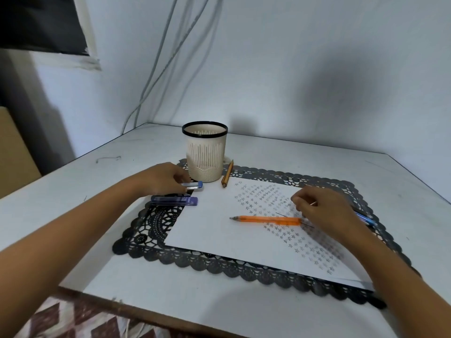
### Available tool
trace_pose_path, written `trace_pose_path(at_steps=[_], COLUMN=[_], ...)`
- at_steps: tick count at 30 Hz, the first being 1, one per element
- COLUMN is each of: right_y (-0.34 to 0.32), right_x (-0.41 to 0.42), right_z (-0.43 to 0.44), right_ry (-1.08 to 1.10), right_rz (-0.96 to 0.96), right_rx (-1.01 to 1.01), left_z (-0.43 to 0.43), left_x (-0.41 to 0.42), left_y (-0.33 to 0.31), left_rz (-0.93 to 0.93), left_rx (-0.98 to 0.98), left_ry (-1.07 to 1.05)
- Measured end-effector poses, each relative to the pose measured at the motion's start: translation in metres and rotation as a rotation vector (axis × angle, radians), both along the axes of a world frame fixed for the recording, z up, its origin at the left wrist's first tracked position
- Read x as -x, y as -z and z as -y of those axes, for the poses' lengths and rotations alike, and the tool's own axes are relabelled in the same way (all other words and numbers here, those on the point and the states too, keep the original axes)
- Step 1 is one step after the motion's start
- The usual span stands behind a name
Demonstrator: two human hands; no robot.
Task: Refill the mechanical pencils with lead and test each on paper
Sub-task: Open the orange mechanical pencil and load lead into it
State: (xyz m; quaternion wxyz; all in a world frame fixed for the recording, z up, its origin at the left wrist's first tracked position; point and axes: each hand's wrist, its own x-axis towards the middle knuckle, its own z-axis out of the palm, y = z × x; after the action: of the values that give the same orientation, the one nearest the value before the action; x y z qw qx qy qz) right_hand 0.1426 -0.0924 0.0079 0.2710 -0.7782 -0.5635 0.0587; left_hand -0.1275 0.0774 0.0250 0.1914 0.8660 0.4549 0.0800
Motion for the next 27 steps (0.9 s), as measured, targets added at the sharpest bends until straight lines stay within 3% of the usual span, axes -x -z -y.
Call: trace_pose_path(at_steps=[12, 15, 18, 21, 27], right_y=[0.001, 0.001, 0.0, -0.001, -0.002], right_x=[-0.002, -0.001, -0.001, 0.001, 0.002], right_z=[0.0, 0.0, 0.0, 0.0, 0.002], right_ry=[0.002, 0.005, 0.01, 0.01, 0.011], right_rz=[-0.036, -0.032, -0.032, -0.027, -0.029], right_rx=[0.017, 0.015, 0.022, 0.029, 0.027], left_z=[-0.006, 0.004, 0.03, 0.064, 0.087], left_x=[0.002, -0.006, -0.029, -0.057, -0.099], left_y=[0.0, -0.007, -0.01, -0.007, 0.018], left_rz=[-0.092, -0.131, 0.02, 0.15, 0.132], left_rx=[0.062, -0.068, -0.209, -0.187, -0.095], left_ry=[0.052, 0.077, 0.17, 0.332, 0.445])
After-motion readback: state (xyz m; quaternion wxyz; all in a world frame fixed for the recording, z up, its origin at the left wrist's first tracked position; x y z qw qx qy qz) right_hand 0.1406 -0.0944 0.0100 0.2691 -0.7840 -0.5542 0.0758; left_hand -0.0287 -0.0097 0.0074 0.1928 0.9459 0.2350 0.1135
